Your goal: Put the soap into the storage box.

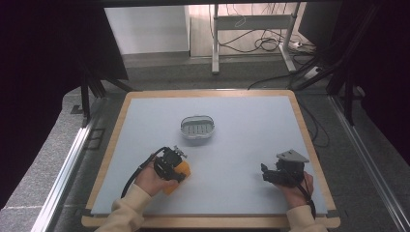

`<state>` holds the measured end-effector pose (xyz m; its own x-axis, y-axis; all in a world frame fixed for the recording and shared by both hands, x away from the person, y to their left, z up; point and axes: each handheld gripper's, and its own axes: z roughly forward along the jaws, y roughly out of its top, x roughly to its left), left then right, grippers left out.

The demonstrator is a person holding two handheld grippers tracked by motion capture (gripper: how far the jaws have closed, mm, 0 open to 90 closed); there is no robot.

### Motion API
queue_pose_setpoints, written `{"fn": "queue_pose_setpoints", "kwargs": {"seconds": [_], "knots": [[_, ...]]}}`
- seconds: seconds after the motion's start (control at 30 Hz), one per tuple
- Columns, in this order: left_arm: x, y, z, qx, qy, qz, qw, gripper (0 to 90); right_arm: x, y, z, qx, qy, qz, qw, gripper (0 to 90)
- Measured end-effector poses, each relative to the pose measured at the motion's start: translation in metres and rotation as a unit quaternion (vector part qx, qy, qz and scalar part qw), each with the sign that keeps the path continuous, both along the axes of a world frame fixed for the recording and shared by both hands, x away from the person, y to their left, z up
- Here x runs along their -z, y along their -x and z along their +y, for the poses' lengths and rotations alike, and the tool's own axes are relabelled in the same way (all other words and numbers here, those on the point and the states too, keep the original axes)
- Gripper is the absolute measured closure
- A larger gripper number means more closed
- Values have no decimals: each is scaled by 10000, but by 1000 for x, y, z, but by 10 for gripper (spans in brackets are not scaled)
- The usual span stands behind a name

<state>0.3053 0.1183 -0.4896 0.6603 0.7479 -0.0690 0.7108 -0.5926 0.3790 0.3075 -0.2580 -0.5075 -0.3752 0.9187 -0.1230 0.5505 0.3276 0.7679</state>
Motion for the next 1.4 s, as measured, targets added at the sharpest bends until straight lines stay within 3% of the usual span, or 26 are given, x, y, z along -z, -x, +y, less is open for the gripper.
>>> {"fn": "queue_pose_setpoints", "kwargs": {"seconds": [0.47, 0.97, 1.27, 1.4], "knots": [[-15, 5, 6, 132, 99, -214, 9996, 623, 0, 0, 0, 13, 8, -8, 10000, 109], [-18, 1, 11, 235, 91, -235, 9994, 623, 0, 1, 0, 23, 23, -22, 10000, 109], [-28, -5, 19, 330, 307, -242, 9987, 623, -3, 2, -3, 100, -62, -61, 9999, 111], [-32, -6, 20, 354, 306, -294, 9985, 624, -3, 2, -3, 100, -64, -60, 9999, 111]]}}
